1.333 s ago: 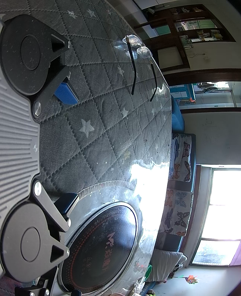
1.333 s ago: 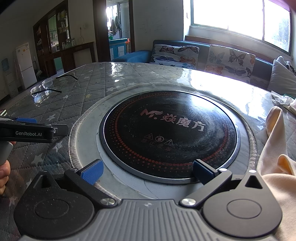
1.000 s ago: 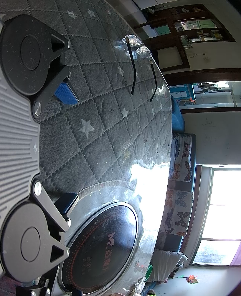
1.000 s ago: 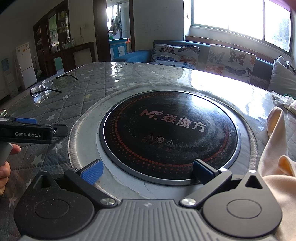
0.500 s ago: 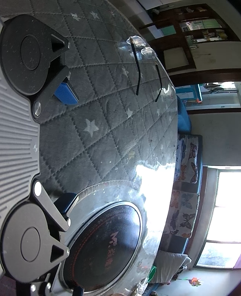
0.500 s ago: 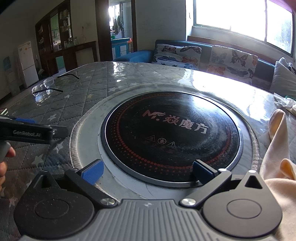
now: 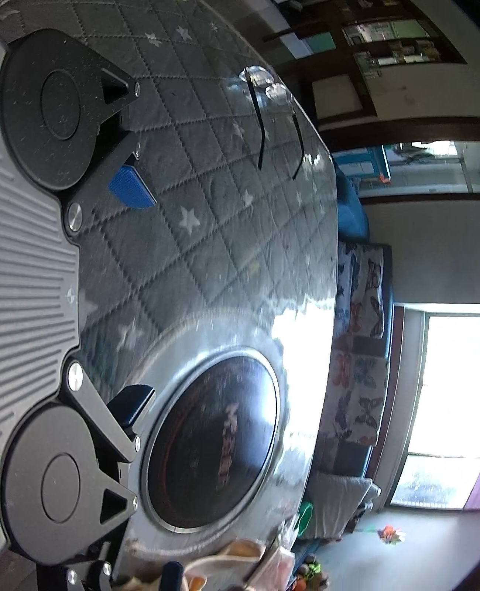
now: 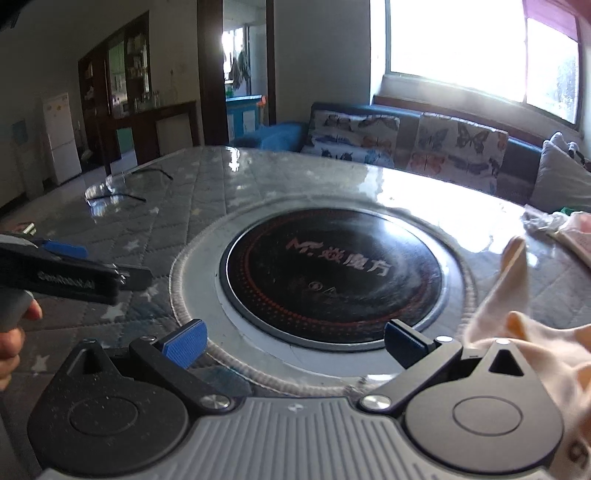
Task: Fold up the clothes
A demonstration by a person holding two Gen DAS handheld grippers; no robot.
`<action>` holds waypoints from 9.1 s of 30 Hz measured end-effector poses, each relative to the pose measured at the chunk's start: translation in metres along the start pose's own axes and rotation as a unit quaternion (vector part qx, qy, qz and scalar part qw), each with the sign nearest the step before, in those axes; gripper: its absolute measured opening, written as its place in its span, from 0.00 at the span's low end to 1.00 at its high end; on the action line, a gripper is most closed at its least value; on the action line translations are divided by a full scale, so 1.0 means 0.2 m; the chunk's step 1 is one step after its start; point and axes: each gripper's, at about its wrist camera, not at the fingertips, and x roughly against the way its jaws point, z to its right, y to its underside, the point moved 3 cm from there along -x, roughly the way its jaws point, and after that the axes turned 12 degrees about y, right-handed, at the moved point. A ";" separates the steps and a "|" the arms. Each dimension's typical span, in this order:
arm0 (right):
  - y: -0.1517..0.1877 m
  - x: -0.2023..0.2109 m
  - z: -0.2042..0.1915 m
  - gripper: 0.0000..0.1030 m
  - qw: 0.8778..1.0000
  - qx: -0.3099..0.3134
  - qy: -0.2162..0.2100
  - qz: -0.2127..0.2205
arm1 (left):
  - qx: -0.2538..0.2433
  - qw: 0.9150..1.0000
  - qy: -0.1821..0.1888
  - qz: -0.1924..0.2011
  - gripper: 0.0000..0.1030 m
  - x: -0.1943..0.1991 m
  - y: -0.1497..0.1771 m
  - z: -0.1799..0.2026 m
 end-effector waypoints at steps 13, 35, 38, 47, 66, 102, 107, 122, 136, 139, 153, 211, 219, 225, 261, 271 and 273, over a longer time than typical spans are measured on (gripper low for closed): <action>0.07 0.36 0.20 1.00 0.999 -0.009 0.045 0.024 | -0.035 0.996 0.081 -0.015 1.00 0.06 -0.01 0.33; 0.34 0.76 0.41 1.00 0.988 -0.022 0.148 -0.031 | -0.105 0.983 0.149 -0.024 1.00 0.26 0.09 0.74; 0.37 0.79 0.39 1.00 0.987 -0.028 0.151 -0.038 | -0.111 0.982 0.152 -0.032 1.00 0.28 0.12 0.78; 0.42 0.83 0.35 1.00 0.987 -0.042 0.144 -0.054 | -0.132 0.977 0.157 -0.052 1.00 0.30 0.19 0.84; 0.40 0.79 0.33 0.98 0.987 -0.030 0.146 -0.054 | -0.150 0.967 0.187 -0.092 1.00 0.22 0.18 0.94; 0.33 0.49 0.46 0.05 0.994 -0.058 -0.005 -0.089 | -0.086 0.968 0.187 -0.145 0.80 -0.41 -0.32 1.10; 0.35 0.55 0.39 0.05 0.994 -0.033 -0.051 -0.091 | -0.080 0.962 0.198 -0.170 0.69 -0.48 -0.28 1.12; 0.22 0.66 0.49 0.25 0.996 -0.033 -0.042 -0.069 | -0.087 0.955 0.224 -0.172 0.05 -0.44 -0.14 1.03; 0.00 0.07 0.86 0.38 0.985 -0.025 0.138 -0.099 | -0.104 0.960 0.215 -0.145 0.20 -0.37 -0.18 1.03; 0.03 -0.01 0.88 0.32 0.982 -0.030 0.148 -0.117 | -0.107 0.963 0.205 -0.142 0.35 -0.40 -0.22 1.04; 0.19 0.51 1.00 0.05 0.966 -0.043 0.244 -0.074 | -0.112 0.965 0.198 -0.131 0.57 -0.64 -0.38 1.18; 0.39 0.44 0.84 0.62 0.972 -0.061 0.193 -0.118 | -0.019 0.988 0.153 0.024 0.07 -0.30 -0.46 0.56; 0.40 0.42 0.77 0.16 0.967 -0.039 0.226 -0.111 | 0.057 0.994 0.068 0.057 0.07 0.00 -0.30 0.06; 0.35 0.49 0.76 0.08 0.962 -0.042 0.255 -0.091 | 0.102 0.994 0.005 0.048 0.06 0.23 -0.12 -0.27; 0.09 -0.01 0.81 0.41 0.956 -0.255 0.032 -0.141 | 0.013 0.988 0.142 -0.057 0.59 0.08 -0.19 -0.05; 0.09 -0.13 0.84 0.20 0.948 -0.281 0.028 -0.148 | -0.128 0.962 0.224 -0.086 0.65 -0.27 -0.20 0.55; 0.09 -0.14 0.84 0.20 0.948 -0.282 0.024 -0.148 | -0.147 0.958 0.229 -0.092 0.65 -0.32 -0.19 0.62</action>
